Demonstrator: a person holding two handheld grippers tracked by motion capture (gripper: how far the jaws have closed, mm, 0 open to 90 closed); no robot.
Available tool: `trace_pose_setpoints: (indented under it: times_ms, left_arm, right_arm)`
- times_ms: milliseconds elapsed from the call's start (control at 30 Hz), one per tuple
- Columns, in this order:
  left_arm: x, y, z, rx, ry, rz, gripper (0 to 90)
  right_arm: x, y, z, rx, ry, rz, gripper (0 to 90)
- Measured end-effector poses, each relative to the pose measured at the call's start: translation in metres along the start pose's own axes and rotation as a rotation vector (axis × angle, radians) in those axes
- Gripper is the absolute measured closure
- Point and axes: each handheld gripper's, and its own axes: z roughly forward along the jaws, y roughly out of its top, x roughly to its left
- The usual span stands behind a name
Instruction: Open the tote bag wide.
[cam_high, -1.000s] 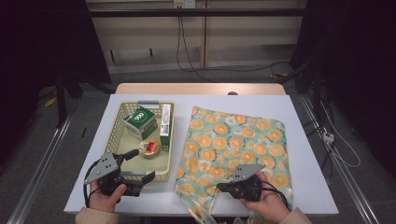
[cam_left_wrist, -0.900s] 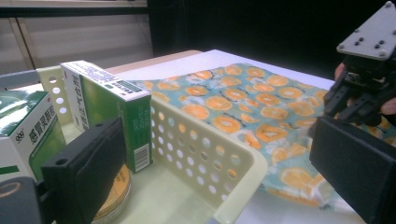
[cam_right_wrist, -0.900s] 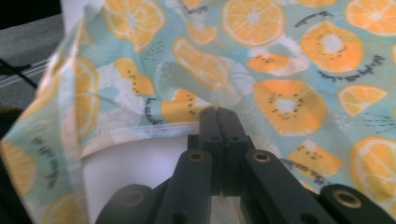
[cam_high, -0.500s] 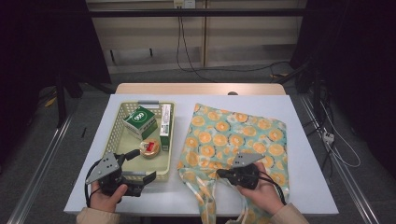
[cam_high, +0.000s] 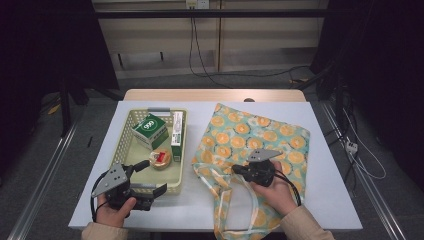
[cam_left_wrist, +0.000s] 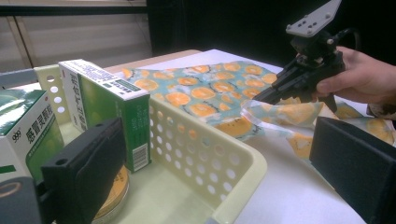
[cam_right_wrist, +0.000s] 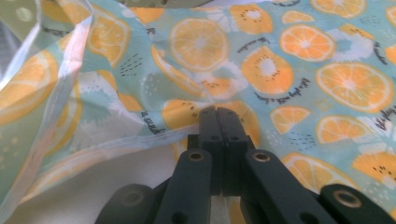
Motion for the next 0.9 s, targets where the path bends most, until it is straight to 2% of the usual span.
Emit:
trace_pose_setpoints:
  times_ms: [133,200,333,433,567,733,900]
  left_arm:
    - [-0.001,0.001,0.0,-0.004,-0.003,0.004,3.7]
    - [-0.001,0.0,0.0,-0.003,-0.004,0.004,3.7]
    - [0.001,0.0,0.0,-0.003,-0.004,0.014,3.7]
    - [0.0,0.0,0.0,-0.003,-0.002,0.002,3.7]
    - [0.001,-0.001,0.0,-0.004,-0.004,0.005,3.8]
    - [0.002,-0.001,-0.001,-0.007,0.002,-0.003,3.7]
    - [0.003,-0.002,-0.002,-0.011,0.011,-0.011,3.7]
  right_arm:
    - [-0.002,0.002,0.003,0.008,-0.007,0.002,90.0]
    - [-0.004,0.003,0.006,0.011,0.009,0.016,90.0]
    - [-0.011,0.008,0.01,0.019,-0.004,0.027,90.0]
    - [-0.016,0.014,0.011,0.02,-0.009,0.032,90.0]
    - [-0.021,0.02,0.015,0.038,-0.027,0.025,90.0]
    - [-0.032,0.024,0.019,0.033,-0.04,0.068,90.0]
    - [-0.042,0.027,0.021,0.047,-0.076,0.072,90.0]
